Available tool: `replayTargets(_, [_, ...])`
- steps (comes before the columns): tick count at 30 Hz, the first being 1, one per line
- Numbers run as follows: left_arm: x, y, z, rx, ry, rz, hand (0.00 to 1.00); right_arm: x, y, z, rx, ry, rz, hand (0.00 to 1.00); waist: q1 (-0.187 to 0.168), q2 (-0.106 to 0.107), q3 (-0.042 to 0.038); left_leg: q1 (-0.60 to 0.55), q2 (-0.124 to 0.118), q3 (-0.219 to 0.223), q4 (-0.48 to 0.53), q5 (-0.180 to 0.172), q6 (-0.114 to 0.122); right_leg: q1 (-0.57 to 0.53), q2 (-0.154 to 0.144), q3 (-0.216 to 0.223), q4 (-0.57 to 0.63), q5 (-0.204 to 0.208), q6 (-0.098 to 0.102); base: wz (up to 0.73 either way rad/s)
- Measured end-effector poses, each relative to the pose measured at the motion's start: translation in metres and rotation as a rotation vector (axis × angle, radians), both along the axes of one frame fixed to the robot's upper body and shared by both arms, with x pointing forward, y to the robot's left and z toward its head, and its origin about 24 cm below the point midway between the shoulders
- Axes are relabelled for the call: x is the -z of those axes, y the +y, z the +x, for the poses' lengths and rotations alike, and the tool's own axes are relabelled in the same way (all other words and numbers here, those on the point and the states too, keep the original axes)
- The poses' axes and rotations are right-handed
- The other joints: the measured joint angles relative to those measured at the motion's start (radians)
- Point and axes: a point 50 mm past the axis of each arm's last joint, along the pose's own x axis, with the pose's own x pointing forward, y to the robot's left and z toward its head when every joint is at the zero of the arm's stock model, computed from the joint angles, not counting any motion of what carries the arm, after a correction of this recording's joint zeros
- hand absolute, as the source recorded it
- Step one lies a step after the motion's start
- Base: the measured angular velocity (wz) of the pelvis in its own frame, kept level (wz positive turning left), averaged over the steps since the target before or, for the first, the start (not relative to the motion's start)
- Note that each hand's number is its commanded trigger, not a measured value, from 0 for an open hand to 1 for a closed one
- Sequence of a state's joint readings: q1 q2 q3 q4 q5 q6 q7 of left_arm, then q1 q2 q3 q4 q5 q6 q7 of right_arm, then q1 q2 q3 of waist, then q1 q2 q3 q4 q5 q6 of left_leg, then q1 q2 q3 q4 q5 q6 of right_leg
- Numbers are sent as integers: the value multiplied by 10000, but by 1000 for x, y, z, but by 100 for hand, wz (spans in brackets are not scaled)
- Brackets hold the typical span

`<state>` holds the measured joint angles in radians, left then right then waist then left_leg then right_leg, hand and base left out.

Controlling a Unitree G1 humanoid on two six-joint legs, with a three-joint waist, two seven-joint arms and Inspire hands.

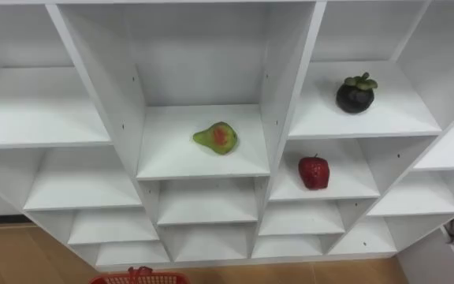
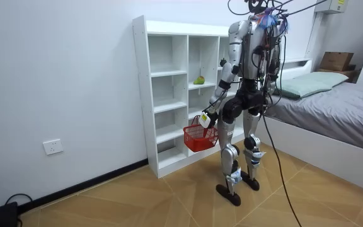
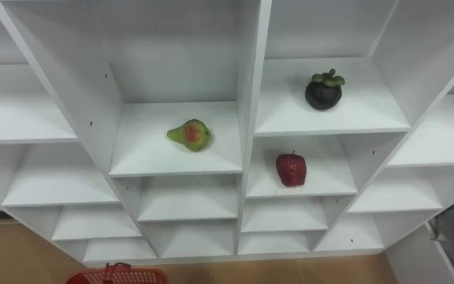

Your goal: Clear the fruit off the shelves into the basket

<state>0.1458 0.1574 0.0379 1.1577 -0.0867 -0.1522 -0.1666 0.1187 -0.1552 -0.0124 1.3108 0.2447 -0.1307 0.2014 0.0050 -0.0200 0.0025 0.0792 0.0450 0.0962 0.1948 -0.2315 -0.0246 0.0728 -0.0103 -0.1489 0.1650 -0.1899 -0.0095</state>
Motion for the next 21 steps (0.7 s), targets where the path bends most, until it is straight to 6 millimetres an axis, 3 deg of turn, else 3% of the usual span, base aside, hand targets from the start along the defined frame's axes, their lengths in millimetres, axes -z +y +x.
replayTargets(21, [0,0,-2,-240,-3,-10,100,0,2,5,-172,4,-1,0,3,0,-14,-3,0,-2,13,0,0,-10,0,-9,-18,2,3,0])
